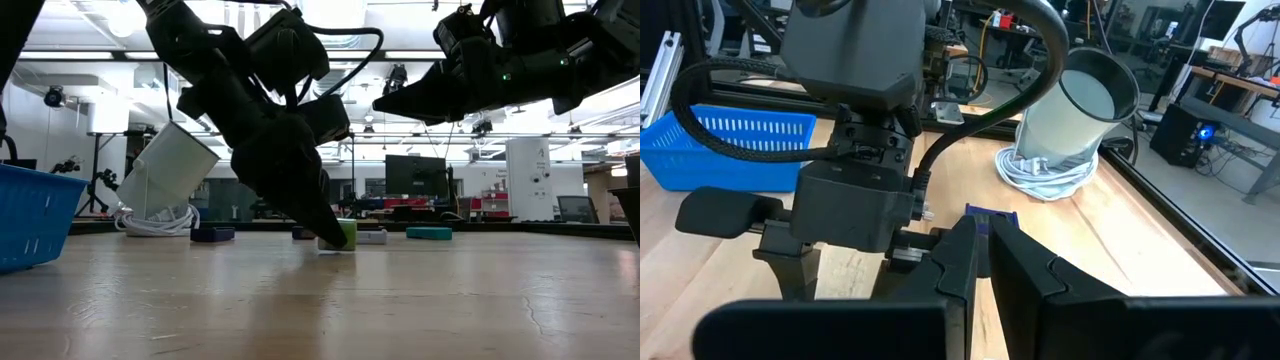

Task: Pick & Place Office items
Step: Put the green charger adapter into the black bin

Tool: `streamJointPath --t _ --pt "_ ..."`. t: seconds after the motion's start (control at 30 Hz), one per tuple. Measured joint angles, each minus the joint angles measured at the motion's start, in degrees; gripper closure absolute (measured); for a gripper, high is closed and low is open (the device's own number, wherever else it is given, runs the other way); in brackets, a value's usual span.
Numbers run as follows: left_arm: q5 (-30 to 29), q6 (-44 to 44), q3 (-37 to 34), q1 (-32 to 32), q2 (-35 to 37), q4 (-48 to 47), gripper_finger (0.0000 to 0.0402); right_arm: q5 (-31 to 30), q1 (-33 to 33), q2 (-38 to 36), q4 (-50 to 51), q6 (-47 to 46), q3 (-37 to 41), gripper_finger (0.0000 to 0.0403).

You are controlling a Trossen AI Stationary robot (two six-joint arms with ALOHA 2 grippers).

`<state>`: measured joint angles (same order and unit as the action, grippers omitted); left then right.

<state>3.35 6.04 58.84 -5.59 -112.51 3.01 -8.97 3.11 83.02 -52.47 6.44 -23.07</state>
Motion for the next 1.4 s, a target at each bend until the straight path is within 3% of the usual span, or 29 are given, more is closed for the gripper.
streamJointPath --t 0.33,0.73,1.03,1.4 --pt "0.4 0.1 0.0 0.2 0.0 0.0 0.0229 0.0 0.0 0.0 0.0 0.0 0.0 0.0376" --pt "0.6 1.2 0.0 0.3 0.0 0.0 0.0124 0.0 0.0 0.0 0.0 0.0 0.0 0.0376" --pt "0.6 1.2 0.0 0.3 0.2 0.0 0.0110 0.0 0.0 0.0 0.0 0.0 0.0 0.0376" --pt "-0.7 -5.5 -0.2 0.3 12.3 -1.8 0.0110 0.0 0.0 0.0 0.0 0.0 0.0 0.0376"
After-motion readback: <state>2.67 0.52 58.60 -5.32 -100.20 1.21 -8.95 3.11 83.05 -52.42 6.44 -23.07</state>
